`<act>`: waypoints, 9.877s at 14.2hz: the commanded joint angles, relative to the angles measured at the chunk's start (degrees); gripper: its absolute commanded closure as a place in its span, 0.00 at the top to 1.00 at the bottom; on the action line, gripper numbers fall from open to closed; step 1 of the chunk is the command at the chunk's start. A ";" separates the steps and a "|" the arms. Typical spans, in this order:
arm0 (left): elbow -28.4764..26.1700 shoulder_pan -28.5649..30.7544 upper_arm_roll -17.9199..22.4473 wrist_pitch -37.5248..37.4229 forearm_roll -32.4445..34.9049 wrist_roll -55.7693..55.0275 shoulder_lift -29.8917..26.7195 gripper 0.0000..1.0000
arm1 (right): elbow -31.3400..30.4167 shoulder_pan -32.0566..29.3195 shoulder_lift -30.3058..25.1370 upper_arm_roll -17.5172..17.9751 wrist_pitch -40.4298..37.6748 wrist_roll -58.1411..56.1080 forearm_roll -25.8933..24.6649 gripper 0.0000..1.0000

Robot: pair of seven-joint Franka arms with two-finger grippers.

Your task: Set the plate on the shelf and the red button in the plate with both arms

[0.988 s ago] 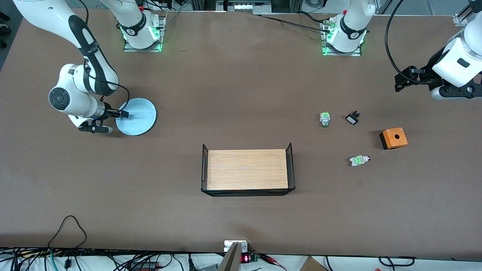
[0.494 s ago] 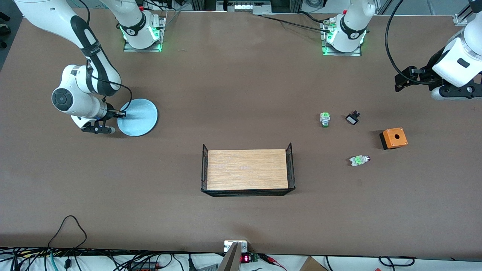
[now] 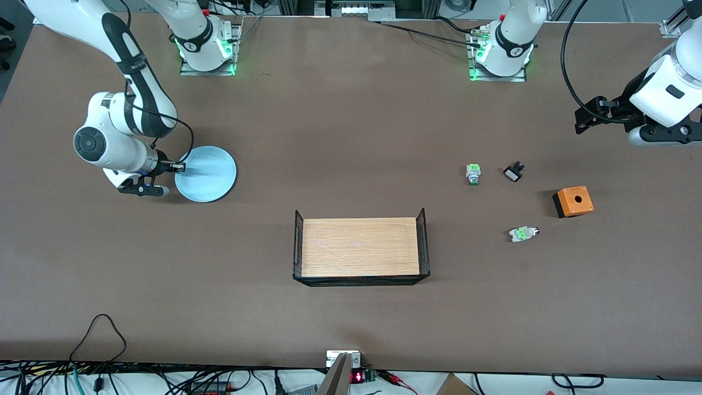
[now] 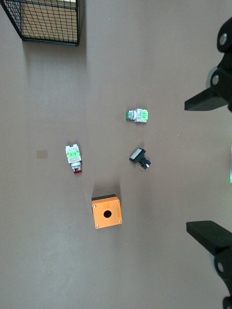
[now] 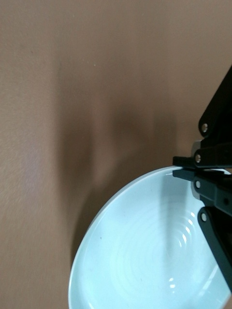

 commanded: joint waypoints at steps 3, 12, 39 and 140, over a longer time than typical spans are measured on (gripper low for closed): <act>1.70 0.16 0.07 -0.85 -0.19 1.05 0.72 1.00 | 5.68 -0.30 -5.57 2.40 -12.84 1.05 4.38 0.00; 1.70 0.16 0.07 -0.85 -0.19 1.05 0.72 1.00 | 24.77 5.93 -9.18 3.46 -31.95 21.40 14.41 0.00; 1.70 0.16 0.07 -0.85 -0.19 1.05 0.81 1.00 | 40.16 29.23 4.09 3.46 -12.01 69.41 18.81 0.00; -1.00 -1.34 0.07 8.68 -0.37 30.63 9.42 1.00 | 44.56 -1.25 -4.07 2.75 -38.90 -1.66 -6.06 1.00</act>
